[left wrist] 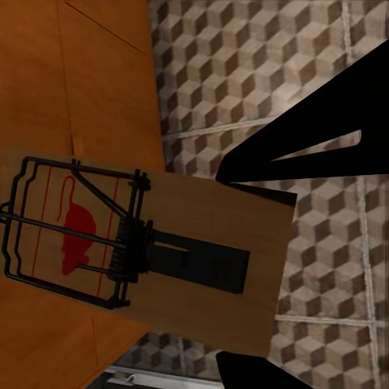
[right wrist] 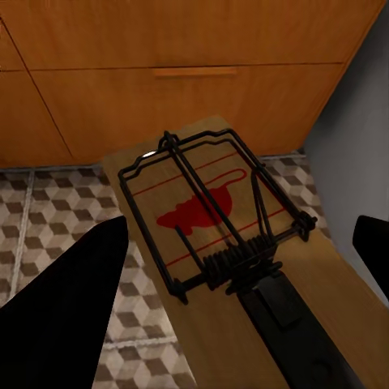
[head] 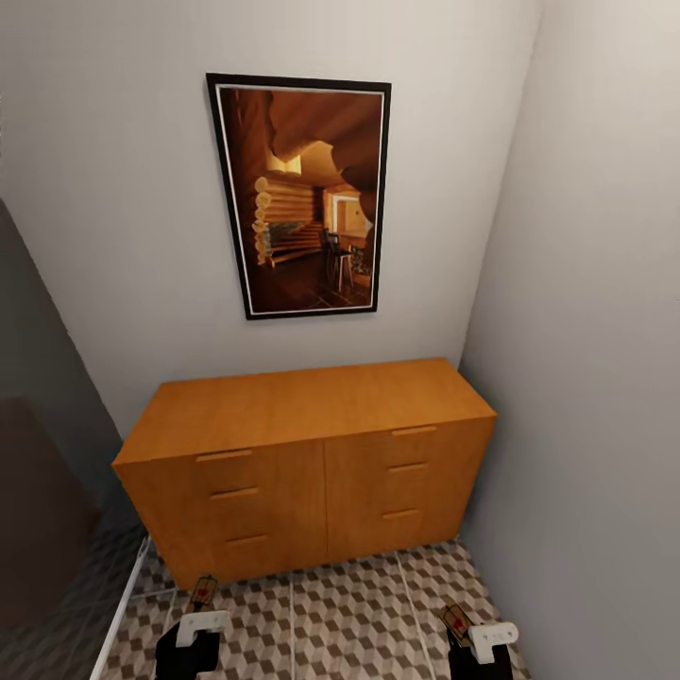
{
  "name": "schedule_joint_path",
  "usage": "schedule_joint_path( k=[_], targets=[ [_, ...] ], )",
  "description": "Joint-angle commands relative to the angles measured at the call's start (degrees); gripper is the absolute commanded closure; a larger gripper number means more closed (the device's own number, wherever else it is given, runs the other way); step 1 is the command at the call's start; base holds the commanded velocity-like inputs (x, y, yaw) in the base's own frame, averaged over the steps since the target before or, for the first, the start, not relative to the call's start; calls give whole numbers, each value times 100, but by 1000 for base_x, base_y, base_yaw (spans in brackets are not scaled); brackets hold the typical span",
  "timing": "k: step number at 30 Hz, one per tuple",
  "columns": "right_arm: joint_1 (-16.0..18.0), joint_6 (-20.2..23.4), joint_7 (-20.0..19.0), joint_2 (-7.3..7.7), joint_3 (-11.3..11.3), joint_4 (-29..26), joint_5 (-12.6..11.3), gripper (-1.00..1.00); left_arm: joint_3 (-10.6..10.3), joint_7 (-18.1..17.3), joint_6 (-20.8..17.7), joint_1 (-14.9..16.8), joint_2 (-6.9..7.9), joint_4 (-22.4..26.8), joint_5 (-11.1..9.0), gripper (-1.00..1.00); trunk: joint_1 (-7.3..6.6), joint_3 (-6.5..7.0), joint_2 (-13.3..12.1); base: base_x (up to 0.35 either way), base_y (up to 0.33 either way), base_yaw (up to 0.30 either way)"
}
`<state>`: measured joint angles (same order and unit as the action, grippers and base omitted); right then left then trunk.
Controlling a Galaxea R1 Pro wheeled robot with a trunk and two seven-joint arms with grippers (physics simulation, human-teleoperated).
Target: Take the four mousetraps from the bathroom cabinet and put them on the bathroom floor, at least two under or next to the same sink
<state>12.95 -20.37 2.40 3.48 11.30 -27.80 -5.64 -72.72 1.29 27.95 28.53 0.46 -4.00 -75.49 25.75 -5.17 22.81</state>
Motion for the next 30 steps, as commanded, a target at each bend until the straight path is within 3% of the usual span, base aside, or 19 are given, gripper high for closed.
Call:
schedule_joint_path(
  k=[1,19,30],
  targets=[
    [6,-20,24,7,48,2,-60,100,-40,45,0,3,-2,-4,9,100,4,-3,11,0,0,0],
    [6,-28,24,4,48,72,-60,100,-40,55,-35,3,-2,-4,8,100,4,163,11,0,0,0],
    [6,-59,16,11,57,98,-48,100,-40,56,-35,3,-2,-4,8,100,4,181,11,0,0,0]
  ],
)
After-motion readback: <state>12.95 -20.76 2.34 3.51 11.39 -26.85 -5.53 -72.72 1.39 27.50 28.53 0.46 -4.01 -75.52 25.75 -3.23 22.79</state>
